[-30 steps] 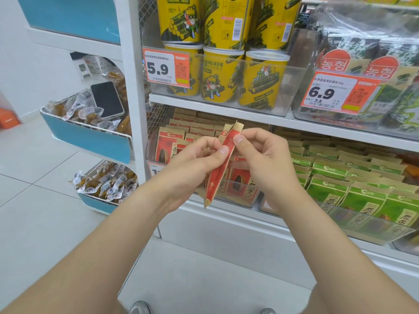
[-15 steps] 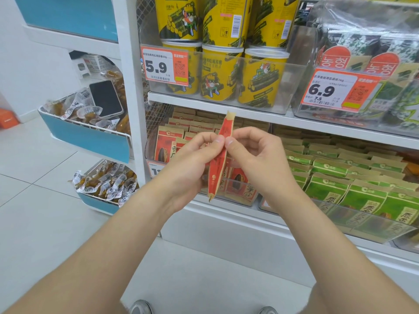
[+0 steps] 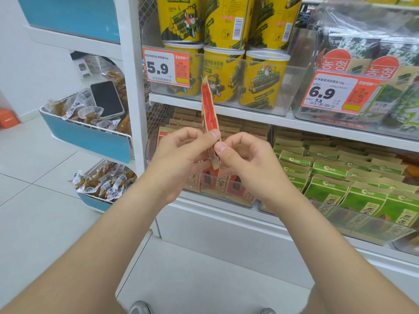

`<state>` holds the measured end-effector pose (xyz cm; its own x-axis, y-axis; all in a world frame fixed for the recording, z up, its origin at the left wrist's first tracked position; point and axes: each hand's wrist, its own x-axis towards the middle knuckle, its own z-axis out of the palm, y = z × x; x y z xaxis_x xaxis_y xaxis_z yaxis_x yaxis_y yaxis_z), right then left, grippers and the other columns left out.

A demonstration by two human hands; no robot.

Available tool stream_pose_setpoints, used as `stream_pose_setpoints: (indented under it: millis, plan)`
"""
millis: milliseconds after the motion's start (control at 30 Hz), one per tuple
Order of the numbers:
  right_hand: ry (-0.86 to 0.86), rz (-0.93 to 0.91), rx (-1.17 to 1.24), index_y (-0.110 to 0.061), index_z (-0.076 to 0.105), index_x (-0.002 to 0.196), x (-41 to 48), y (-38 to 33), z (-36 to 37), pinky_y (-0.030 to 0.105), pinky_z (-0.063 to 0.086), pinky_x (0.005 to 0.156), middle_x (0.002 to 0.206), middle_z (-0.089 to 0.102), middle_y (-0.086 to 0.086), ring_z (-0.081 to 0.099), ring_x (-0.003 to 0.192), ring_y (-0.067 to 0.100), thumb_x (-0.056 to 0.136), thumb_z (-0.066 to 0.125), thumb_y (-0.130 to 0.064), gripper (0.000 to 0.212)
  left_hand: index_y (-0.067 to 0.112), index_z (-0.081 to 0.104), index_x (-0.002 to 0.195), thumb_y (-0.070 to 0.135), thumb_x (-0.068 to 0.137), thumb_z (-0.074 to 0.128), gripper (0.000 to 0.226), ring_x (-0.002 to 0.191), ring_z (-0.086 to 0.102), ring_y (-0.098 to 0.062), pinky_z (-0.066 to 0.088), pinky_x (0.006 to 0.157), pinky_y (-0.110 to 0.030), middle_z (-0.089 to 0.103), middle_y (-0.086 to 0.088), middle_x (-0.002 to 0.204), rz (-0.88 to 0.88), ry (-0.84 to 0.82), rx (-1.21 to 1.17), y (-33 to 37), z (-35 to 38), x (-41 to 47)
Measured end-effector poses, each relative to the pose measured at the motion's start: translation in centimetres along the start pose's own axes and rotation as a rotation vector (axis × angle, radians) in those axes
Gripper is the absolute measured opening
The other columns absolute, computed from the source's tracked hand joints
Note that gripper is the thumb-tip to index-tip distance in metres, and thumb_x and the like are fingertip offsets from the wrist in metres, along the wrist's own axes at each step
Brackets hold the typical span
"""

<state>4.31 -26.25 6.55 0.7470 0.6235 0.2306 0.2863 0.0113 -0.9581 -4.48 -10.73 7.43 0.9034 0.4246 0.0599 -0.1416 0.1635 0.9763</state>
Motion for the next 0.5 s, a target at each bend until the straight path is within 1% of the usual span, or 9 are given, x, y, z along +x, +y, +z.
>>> stream_pose_setpoints:
  millis: [67,133,200,233,267,333,367,400,500]
  plan:
    - [-0.02,-0.045,-0.014,-0.006,0.071,0.098,0.0,0.1,-0.1,0.046,0.067,0.079,0.095,0.077,0.013,0.075,0.09,0.025,0.102,0.071,-0.031,0.025,-0.012,0.068,0.1,0.033,0.095,0.078,0.046,0.102,0.076,-0.042,0.065,0.093,-0.045,0.077,-0.026,0.106,0.096,0.022,0.101,0.2,0.0,-0.3]
    - [-0.043,-0.065,0.005,-0.006,0.072,0.099,0.0,0.1,-0.2,0.051,0.067,0.081,0.101,0.077,0.018,0.075,0.1,0.035,0.103,0.068,-0.029,0.024,-0.005,0.077,0.095,0.042,0.095,0.076,0.047,0.101,0.075,-0.044,0.063,0.095,-0.055,0.079,-0.022,0.098,0.177,0.005,0.255,0.3,-0.5,-0.3]
    - [-0.06,-0.068,0.019,-0.008,0.071,0.098,0.0,0.1,-0.4,0.057,0.065,0.084,0.104,0.077,0.018,0.074,0.104,0.037,0.104,0.067,-0.027,0.02,0.008,0.082,0.093,0.046,0.096,0.076,0.039,0.104,0.073,-0.046,0.059,0.095,-0.067,0.081,-0.014,0.1,0.208,-0.053,0.358,0.7,-1.1,-0.4]
    - [-0.065,-0.065,0.029,-0.009,0.071,0.097,0.0,0.1,-0.4,0.058,0.065,0.085,0.106,0.077,0.017,0.075,0.105,0.037,0.104,0.067,-0.026,0.019,0.01,0.083,0.094,0.042,0.097,0.077,0.032,0.108,0.073,-0.044,0.056,0.095,-0.073,0.081,-0.011,0.105,0.204,-0.078,0.373,0.9,-1.5,-0.4]
    - [-0.068,-0.059,0.046,-0.009,0.07,0.097,-0.1,0.1,-0.4,0.059,0.064,0.087,0.108,0.077,0.017,0.075,0.106,0.037,0.104,0.066,-0.027,0.019,0.01,0.083,0.095,0.035,0.097,0.078,0.026,0.111,0.074,-0.036,0.054,0.095,-0.076,0.082,-0.007,0.109,0.196,-0.094,0.373,1.1,-1.7,-0.5]
    - [-0.068,-0.044,0.074,-0.006,0.067,0.097,-0.1,0.1,-0.4,0.06,0.063,0.089,0.111,0.077,0.019,0.075,0.107,0.04,0.103,0.065,-0.029,0.024,0.004,0.082,0.096,0.022,0.097,0.078,0.018,0.114,0.074,-0.018,0.052,0.096,-0.077,0.081,0.0,0.115,0.177,-0.106,0.374,1.2,-1.8,-0.6]
    - [-0.068,-0.038,0.078,-0.002,0.065,0.098,-0.1,0.0,-0.3,0.061,0.063,0.089,0.112,0.076,0.021,0.074,0.108,0.041,0.103,0.065,-0.029,0.027,0.004,0.082,0.096,0.02,0.097,0.077,0.017,0.115,0.074,-0.018,0.052,0.096,-0.078,0.081,0.001,0.116,0.175,-0.111,0.378,1.2,-1.9,-0.6]
    - [-0.068,-0.031,0.079,0.002,0.063,0.099,0.0,0.1,-0.2,0.062,0.063,0.089,0.112,0.075,0.023,0.073,0.109,0.042,0.104,0.064,-0.028,0.03,0.004,0.082,0.096,0.02,0.099,0.076,0.017,0.115,0.073,-0.023,0.051,0.096,-0.078,0.082,0.0,0.115,0.175,-0.113,0.384,1.2,-1.8,-0.7]
    - [-0.058,-0.01,0.09,0.006,0.061,0.102,0.1,0.2,-0.1,0.059,0.064,0.089,0.113,0.074,0.024,0.073,0.109,0.042,0.107,0.063,-0.023,0.029,0.006,0.082,0.096,0.023,0.101,0.075,0.019,0.115,0.067,-0.049,0.047,0.088,-0.087,0.081,-0.006,0.113,0.183,-0.134,0.362,0.8,-2.0,-0.4]
